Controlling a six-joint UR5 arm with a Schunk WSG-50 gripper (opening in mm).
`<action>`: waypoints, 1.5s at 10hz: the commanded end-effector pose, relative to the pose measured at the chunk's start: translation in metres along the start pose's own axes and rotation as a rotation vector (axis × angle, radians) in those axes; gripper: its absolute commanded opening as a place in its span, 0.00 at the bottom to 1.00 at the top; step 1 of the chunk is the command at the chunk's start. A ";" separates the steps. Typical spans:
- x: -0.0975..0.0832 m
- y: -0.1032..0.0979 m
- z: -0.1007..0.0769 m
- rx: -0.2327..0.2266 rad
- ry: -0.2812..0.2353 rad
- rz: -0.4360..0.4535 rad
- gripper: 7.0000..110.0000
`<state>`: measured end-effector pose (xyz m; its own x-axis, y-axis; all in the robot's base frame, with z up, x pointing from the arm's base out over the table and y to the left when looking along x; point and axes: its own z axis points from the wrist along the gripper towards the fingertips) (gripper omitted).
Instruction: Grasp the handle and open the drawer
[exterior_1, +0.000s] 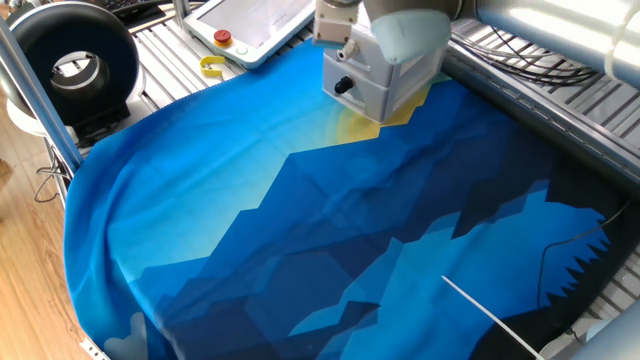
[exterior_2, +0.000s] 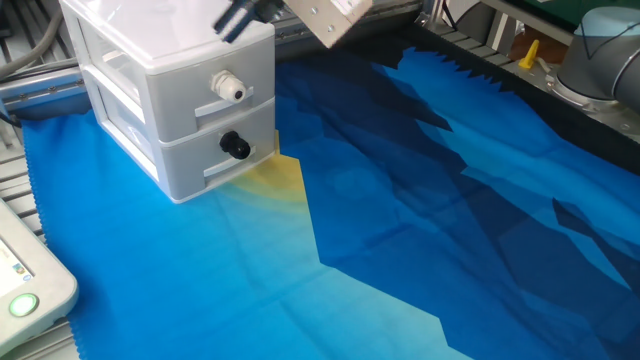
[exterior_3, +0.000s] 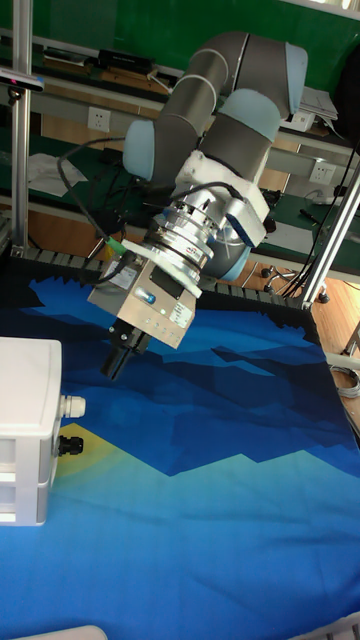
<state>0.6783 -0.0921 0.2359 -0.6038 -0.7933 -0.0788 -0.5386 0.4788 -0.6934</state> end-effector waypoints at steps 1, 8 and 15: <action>0.001 -0.021 -0.001 0.117 0.013 -0.216 0.00; -0.009 0.000 0.006 0.070 -0.080 -0.202 0.00; -0.029 -0.010 -0.001 0.311 -0.158 -0.412 0.00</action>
<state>0.6910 -0.0807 0.2320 -0.3622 -0.9286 0.0802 -0.5453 0.1413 -0.8262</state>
